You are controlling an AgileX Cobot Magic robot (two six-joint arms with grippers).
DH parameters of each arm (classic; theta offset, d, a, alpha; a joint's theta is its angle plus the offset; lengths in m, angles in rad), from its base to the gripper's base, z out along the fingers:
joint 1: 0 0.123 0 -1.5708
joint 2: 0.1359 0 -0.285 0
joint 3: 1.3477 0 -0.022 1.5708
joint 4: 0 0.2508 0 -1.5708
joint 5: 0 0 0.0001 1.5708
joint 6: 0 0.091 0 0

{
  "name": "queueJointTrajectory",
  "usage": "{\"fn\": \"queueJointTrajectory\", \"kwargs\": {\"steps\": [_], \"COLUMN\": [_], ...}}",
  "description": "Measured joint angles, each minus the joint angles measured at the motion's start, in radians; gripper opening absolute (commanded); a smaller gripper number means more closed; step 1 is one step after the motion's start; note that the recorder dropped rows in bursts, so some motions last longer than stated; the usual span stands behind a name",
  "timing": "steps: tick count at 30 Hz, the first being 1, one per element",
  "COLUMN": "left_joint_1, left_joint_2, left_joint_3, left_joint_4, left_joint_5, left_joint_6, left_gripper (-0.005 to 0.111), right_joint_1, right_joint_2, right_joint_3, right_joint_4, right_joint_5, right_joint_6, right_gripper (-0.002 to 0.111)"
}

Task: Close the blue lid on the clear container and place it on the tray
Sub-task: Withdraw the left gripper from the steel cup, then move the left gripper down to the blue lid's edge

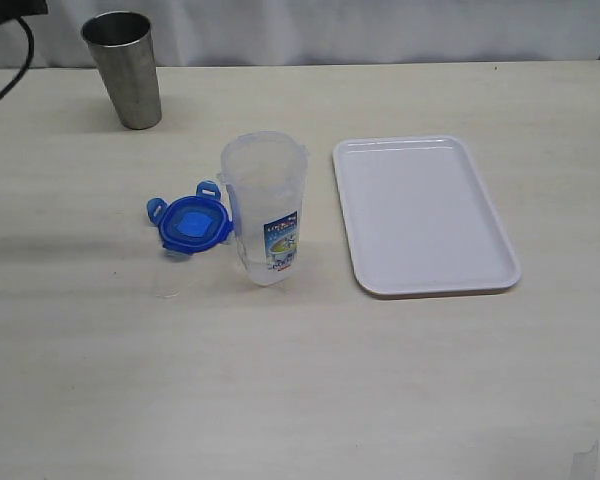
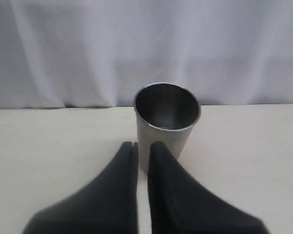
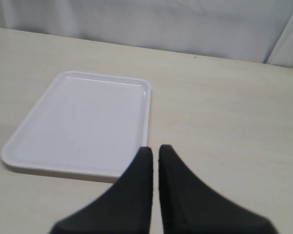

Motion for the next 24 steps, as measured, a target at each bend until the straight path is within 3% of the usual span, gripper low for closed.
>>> {"fn": "queueJointTrajectory", "kwargs": {"steps": [2, 5, 7, 8, 10, 12, 14, 18, 24], "left_joint_1": [0.032, 0.047, 0.047, 0.047, 0.049, 0.049, 0.049, 0.045, -0.028], "left_joint_2": [-0.006, -0.006, -0.002, 0.006, 0.069, 0.111, 0.149, 0.158, 0.159], "left_joint_3": [-0.097, -0.263, -0.3, -0.306, -0.321, -0.323, -0.323, -0.258, -0.114], "left_joint_4": [0.121, 0.563, 0.739, 0.75, 0.572, 0.434, 0.237, -0.174, -0.287], "left_joint_5": [0.164, 0.533, 0.727, 0.801, 0.99, 1.062, 1.097, 1.009, 0.862], "left_joint_6": [0.024, -0.191, -0.282, -0.289, -0.188, -0.109, -0.01, 0.207, 0.285], "left_gripper": [0.0, 0.0, 0.0, 0.0, 0.0, 0.0, 0.008, 0.028, 0.043], "right_joint_1": [0.0, 0.0, 0.0, 0.0, 0.0, 0.0, 0.0, 0.0, 0.0], "right_joint_2": [0.0, 0.0, 0.0, 0.0, 0.0, 0.0, 0.0, 0.0, 0.0], "right_joint_3": [0.0, 0.0, 0.0, 0.0, 0.0, 0.0, 0.0, 0.0, 0.0], "right_joint_4": [0.0, 0.0, 0.0, 0.0, 0.0, 0.0, 0.0, 0.0, 0.0], "right_joint_5": [0.0, 0.0, 0.0, 0.0, 0.0, 0.0, 0.0, 0.0, 0.0], "right_joint_6": [0.0, 0.0, 0.0, 0.0, 0.0, 0.0, 0.0, 0.0, 0.0], "right_gripper": [0.005, 0.005, 0.005, 0.005, 0.005, 0.005, 0.005, 0.005, 0.005]}}
